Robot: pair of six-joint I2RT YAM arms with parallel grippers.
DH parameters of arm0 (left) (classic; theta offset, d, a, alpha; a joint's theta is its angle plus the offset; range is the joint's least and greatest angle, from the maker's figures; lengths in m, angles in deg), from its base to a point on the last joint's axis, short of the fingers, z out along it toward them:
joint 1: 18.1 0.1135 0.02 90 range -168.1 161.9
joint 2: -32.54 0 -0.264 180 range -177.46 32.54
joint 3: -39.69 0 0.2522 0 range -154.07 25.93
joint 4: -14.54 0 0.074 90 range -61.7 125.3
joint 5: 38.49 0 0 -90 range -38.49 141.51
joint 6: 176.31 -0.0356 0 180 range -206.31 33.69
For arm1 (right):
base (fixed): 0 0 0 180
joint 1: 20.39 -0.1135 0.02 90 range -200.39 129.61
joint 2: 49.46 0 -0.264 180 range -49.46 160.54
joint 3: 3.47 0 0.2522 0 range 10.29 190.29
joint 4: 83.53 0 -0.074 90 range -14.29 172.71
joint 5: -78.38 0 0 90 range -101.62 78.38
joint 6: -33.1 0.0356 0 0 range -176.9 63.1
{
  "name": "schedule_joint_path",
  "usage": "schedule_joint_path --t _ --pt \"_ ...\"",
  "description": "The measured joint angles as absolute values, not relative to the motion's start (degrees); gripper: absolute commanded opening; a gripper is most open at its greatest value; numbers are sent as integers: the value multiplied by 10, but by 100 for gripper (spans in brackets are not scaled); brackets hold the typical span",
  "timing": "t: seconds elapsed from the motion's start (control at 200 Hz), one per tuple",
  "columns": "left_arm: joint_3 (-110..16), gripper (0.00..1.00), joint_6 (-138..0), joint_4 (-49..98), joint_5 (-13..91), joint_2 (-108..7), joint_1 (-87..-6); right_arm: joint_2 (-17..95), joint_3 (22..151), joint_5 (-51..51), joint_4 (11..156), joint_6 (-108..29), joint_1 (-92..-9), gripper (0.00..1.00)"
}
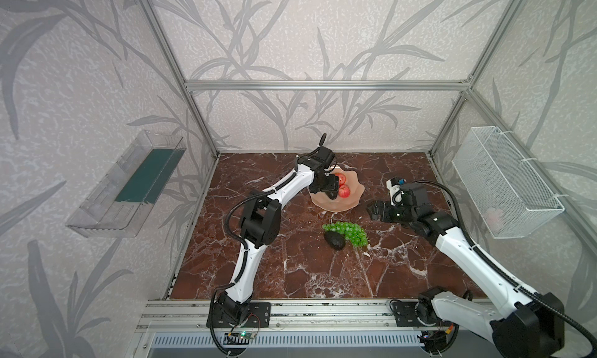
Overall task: Arrange fruit in a fruit bowl
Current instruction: Place the fruit in the fruit bowl, then pick up the fruit from the center of the table.
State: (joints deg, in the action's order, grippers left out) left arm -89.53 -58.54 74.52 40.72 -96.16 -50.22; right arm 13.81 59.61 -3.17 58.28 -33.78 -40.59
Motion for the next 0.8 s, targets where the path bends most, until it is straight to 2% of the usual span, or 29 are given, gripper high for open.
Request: schedule_joint_path --t 0.1,0.255,0.395,0.525,0.645,0.8 --pt "-895 79 -582 745 411 -960 -501 139 596 -36 573 -357 -435 97" --pt "-853 80 -576 722 428 -904 -487 149 600 -51 557 -394 -538 96" --pt "-721 82 -558 653 445 -753 -438 175 603 -68 549 -415 -624 95" --pt "-552 89 -531 540 469 -577 -366 220 618 -85 542 -426 -683 94" --pt "-423 94 -515 473 500 -445 -329 270 643 -96 540 -431 -712 92" --pt "-324 96 -505 446 535 -344 -317 330 673 -106 540 -432 -725 87"
